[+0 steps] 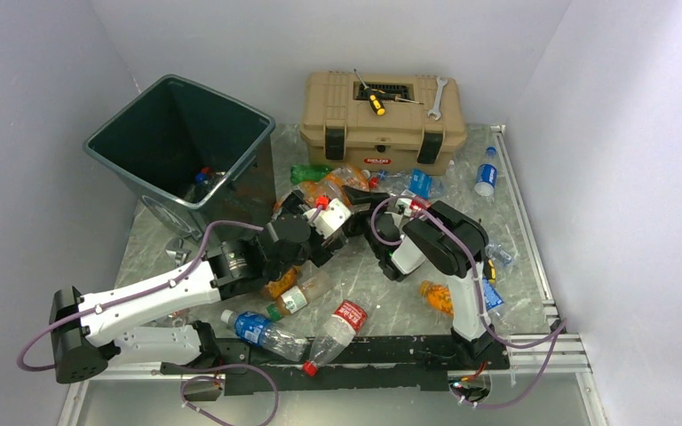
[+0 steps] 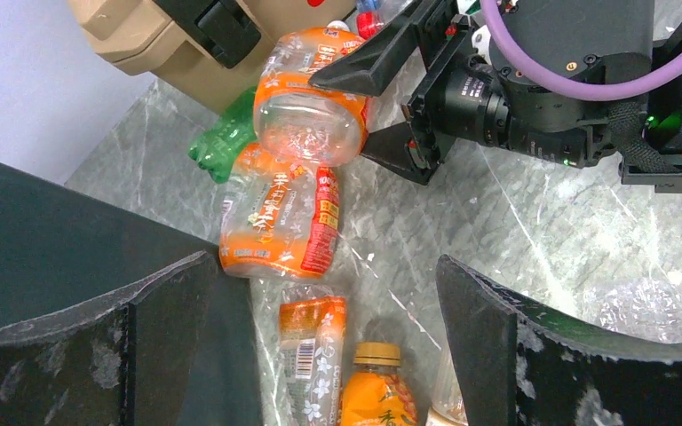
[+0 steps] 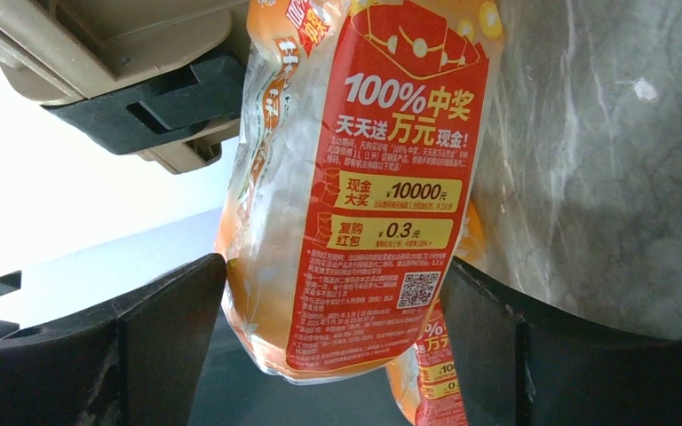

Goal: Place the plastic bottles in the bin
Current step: Pick up the plastic bottle at the center of the board.

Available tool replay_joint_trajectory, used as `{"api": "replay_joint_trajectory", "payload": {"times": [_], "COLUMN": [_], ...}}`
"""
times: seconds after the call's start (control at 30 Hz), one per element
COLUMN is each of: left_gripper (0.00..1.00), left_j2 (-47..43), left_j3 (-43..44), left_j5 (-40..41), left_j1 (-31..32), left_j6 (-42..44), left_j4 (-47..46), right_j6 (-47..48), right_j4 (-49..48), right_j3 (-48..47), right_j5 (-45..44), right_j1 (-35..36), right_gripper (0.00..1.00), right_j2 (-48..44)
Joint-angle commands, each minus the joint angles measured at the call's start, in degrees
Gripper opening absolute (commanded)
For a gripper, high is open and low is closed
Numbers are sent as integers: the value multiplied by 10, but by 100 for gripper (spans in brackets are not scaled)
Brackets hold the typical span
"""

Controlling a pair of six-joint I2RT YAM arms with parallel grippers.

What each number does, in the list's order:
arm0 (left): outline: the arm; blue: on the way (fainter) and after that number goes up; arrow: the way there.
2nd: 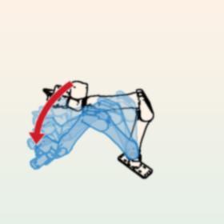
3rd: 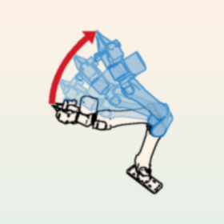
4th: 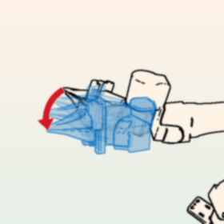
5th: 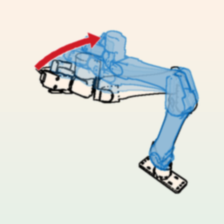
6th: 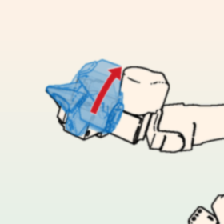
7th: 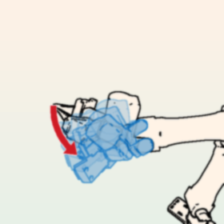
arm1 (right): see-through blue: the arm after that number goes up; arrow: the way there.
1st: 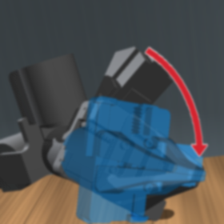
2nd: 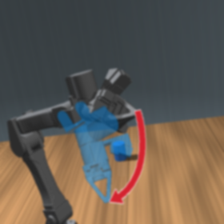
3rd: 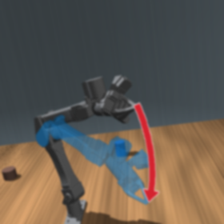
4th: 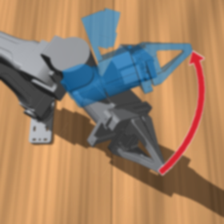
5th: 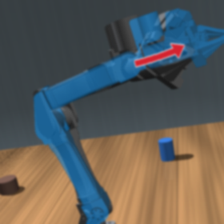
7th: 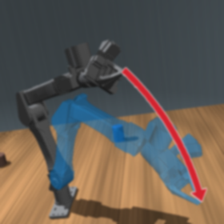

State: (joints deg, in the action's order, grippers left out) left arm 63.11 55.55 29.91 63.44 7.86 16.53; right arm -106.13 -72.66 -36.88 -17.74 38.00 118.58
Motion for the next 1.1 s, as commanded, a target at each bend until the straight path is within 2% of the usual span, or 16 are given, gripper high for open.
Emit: {"api": "replay_joint_trajectory", "payload": {"times": [0.0,0.1,0.3,0.5,0.67,0.87,1.0,1.07], "left_gripper": [99,99,99,100,99,100,100,99], "left_j2": [-11,-12,-11,-9,-9,-12,-13,-15], "left_j3": [1,1,1,1,2,1,1,1], "left_j5": [13,13,15,17,17,22,24,24], "left_j1": [5,5,6,6,6,7,7,7], "left_j6": [-1,-1,-1,-1,-1,0,0,0], "left_j4": [-23,-24,-24,-24,-23,-24,-25,-26], "right_j6": [-28,-24,-16,21,68,159,246,296], "right_j4": [-19,-12,-34,-67,-73,-36,40,99], "right_j3": [-3,-2,22,67,112,169,193,194], "right_j5": [-9,-4,-12,-4,13,43,60,67], "right_j1": [2,3,2,2,-2,-13,-25,-30], "right_gripper": [87,76,61,42,31,17,3,0], "right_j2": [34,35,32,9,-35,-124,-225,-297]}}
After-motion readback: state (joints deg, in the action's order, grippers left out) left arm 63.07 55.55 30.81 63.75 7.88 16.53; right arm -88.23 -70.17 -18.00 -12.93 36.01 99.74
